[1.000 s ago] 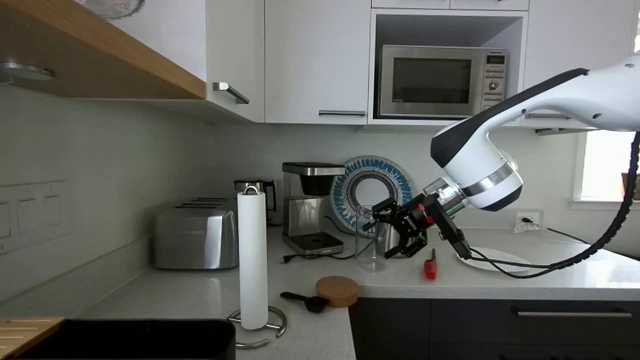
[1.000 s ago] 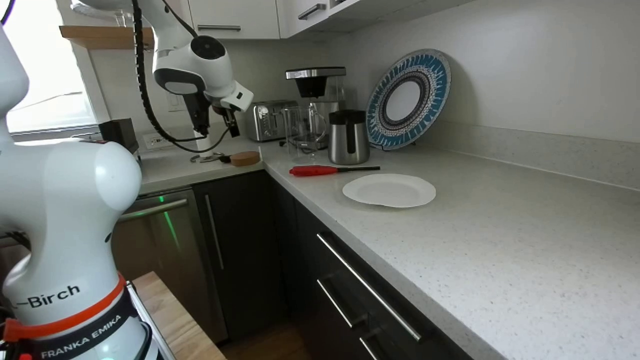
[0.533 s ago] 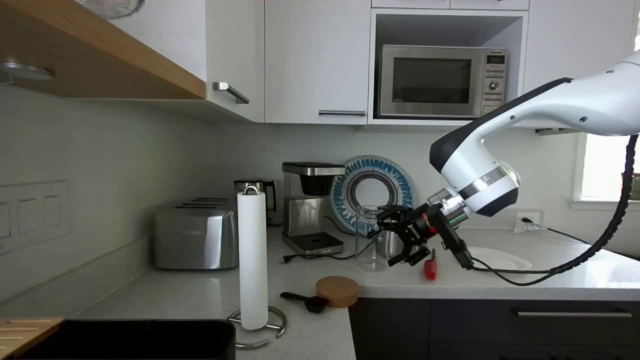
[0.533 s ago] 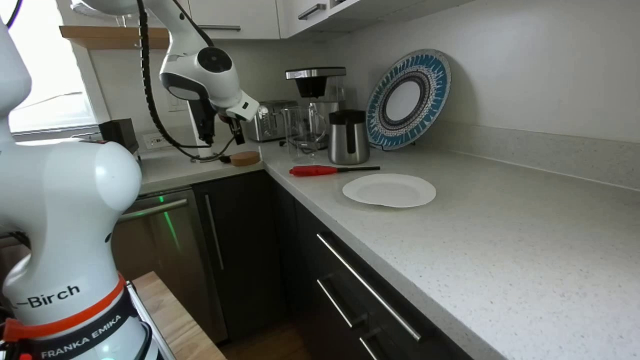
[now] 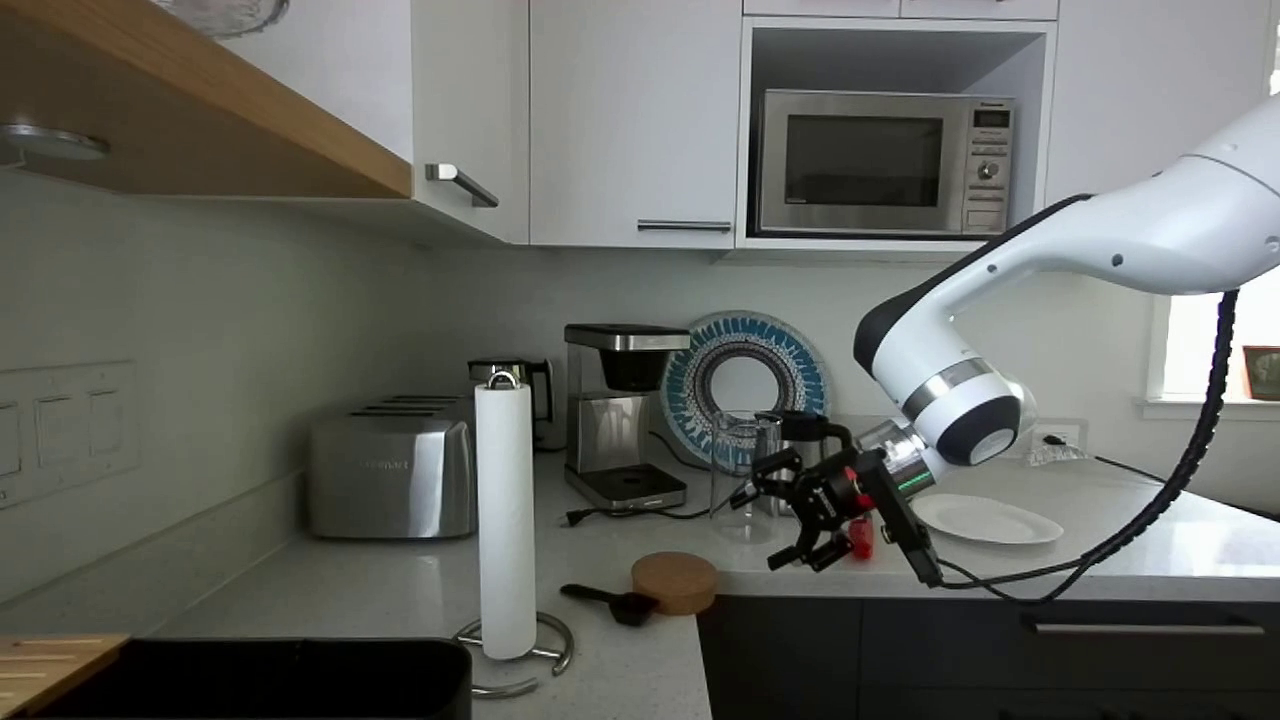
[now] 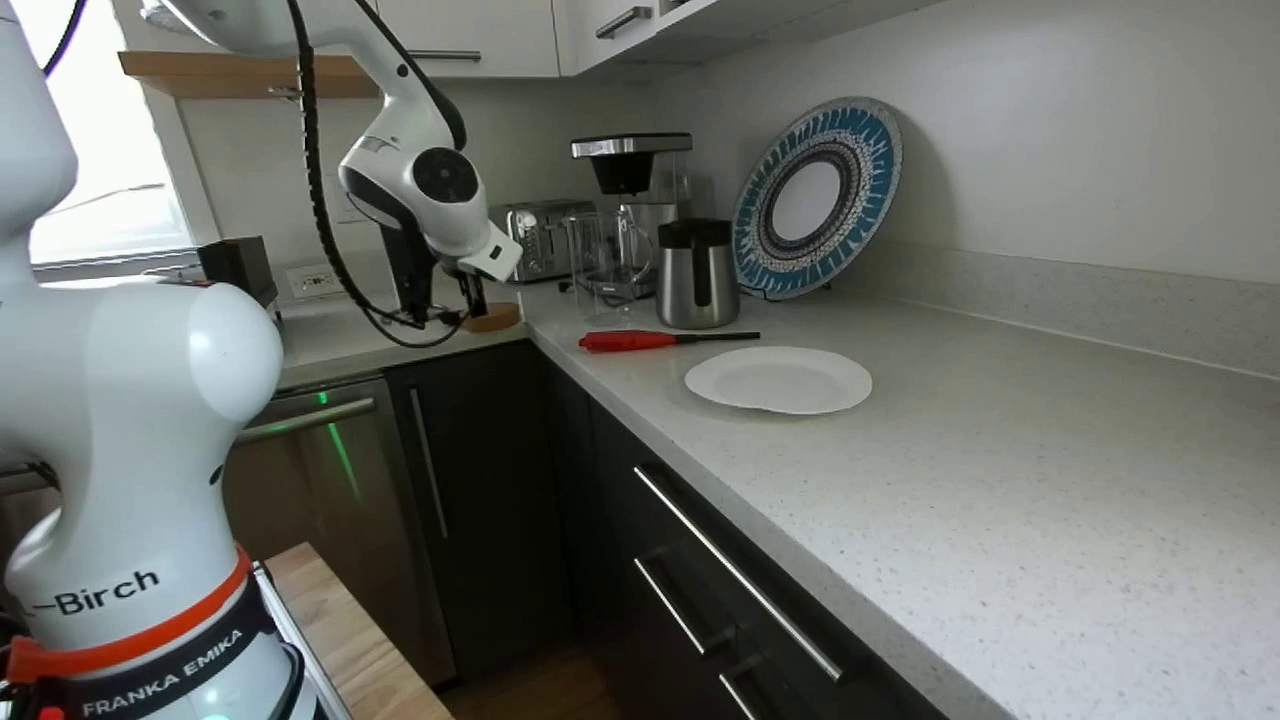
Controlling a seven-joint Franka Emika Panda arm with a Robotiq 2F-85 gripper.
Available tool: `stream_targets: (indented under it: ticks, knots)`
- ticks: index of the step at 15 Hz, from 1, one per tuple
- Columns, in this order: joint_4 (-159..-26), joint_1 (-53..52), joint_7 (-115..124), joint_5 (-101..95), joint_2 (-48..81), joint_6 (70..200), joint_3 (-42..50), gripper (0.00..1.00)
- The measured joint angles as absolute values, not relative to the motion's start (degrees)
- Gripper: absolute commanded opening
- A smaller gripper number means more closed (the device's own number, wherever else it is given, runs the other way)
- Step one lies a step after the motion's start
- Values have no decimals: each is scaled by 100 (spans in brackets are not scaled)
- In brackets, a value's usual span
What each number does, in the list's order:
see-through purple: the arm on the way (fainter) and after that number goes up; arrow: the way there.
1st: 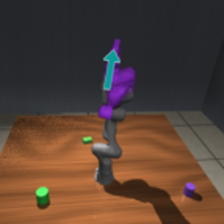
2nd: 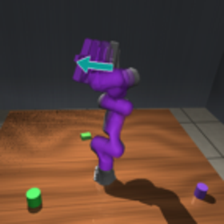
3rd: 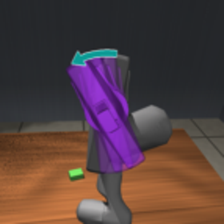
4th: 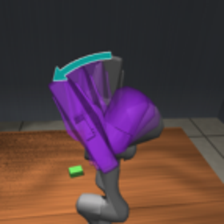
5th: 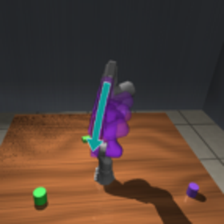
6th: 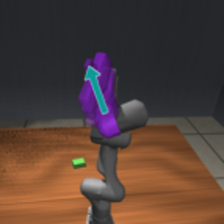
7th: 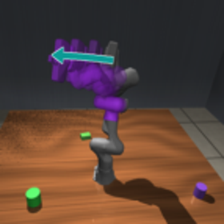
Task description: Move the brown jar lid to the edge, the put it on the transparent jar
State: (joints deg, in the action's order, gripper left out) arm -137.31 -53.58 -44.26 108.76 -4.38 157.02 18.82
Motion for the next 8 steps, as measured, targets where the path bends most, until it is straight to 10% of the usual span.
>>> stream_targets:
  ticks: [8]
  knots:
    - [-13570,-3918,-5562,12332,289,15263,622,100]
